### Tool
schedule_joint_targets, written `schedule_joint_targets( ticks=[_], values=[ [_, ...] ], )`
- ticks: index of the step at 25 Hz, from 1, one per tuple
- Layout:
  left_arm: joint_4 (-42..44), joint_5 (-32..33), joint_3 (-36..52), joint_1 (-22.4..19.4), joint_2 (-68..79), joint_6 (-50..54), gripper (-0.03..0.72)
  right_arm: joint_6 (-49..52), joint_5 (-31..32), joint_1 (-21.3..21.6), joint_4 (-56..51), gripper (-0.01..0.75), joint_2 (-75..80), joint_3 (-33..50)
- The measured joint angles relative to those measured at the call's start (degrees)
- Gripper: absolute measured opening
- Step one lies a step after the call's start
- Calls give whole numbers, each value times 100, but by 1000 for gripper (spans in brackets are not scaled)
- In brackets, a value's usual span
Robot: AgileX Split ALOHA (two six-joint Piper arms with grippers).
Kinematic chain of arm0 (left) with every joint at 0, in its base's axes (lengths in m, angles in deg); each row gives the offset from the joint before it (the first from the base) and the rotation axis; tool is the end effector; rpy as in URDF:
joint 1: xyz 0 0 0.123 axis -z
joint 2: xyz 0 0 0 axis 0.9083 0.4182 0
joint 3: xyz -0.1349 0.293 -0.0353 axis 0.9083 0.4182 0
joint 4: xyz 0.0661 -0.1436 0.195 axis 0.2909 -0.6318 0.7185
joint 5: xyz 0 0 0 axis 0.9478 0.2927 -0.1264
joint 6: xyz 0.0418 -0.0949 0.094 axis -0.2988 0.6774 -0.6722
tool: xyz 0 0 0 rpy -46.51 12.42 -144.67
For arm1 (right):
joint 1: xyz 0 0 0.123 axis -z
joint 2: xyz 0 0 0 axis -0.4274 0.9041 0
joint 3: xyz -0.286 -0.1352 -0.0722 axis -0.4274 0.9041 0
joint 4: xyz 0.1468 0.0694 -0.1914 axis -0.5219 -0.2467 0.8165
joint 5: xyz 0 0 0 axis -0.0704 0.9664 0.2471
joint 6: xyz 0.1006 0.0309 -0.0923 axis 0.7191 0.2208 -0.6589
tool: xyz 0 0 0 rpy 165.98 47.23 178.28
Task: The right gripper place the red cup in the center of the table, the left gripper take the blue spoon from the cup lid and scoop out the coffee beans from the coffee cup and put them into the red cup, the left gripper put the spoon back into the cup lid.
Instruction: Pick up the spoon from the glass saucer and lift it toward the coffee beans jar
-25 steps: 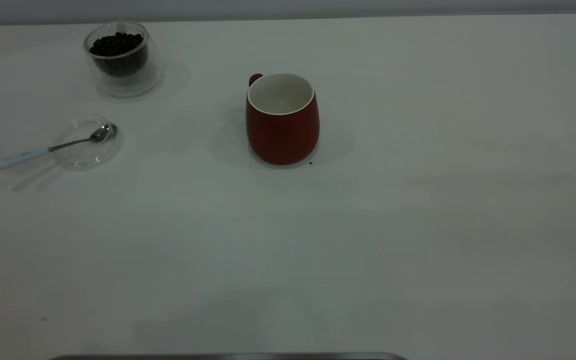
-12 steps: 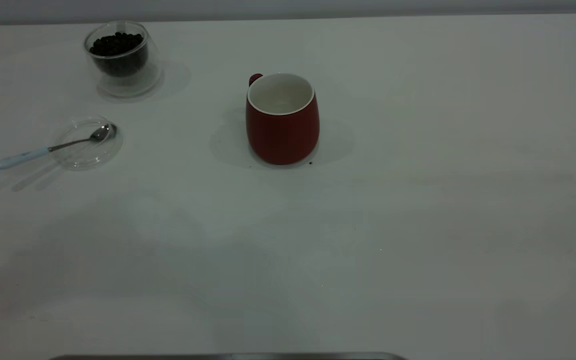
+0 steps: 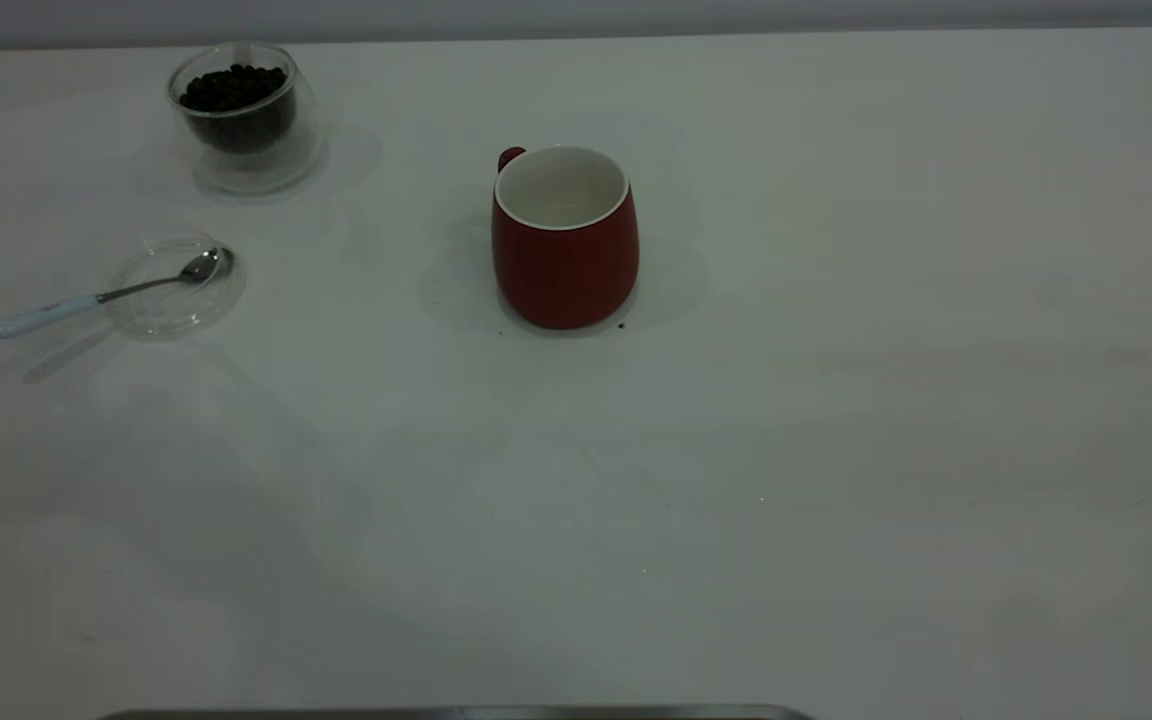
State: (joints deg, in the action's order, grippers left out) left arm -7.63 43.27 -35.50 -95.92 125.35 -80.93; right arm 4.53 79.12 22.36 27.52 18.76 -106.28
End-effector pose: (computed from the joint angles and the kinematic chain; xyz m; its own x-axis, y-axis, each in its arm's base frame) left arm 0.3211 0.1532 0.1127 -0.9008 -0.4334 -0.0289 -0.4165 0.8807 -0.2255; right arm -0.0053 -0.0051 0.2366 -0.5235 -0.0785 -0.8484 -0.0491 0.9969 -0.0619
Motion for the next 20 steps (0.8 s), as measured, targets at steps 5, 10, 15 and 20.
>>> schedule_joint_targets(
  ticks=[5, 10, 15, 20],
  values=[
    [-1926, -339, -2, 0, 617, -1699, 485, 0, 0, 0, 0, 590, 0, 0],
    [-2331, -302, 0, -128, 1015, -2264, 485, 0, 0, 0, 0, 590, 0, 0],
    [-2619, -283, 268, -557, 1084, -2699, 485, 0, 0, 0, 0, 590, 0, 0],
    [-3855, -315, 565, -800, 1090, -3770, 485, 0, 0, 0, 0, 590, 0, 0]
  ],
)
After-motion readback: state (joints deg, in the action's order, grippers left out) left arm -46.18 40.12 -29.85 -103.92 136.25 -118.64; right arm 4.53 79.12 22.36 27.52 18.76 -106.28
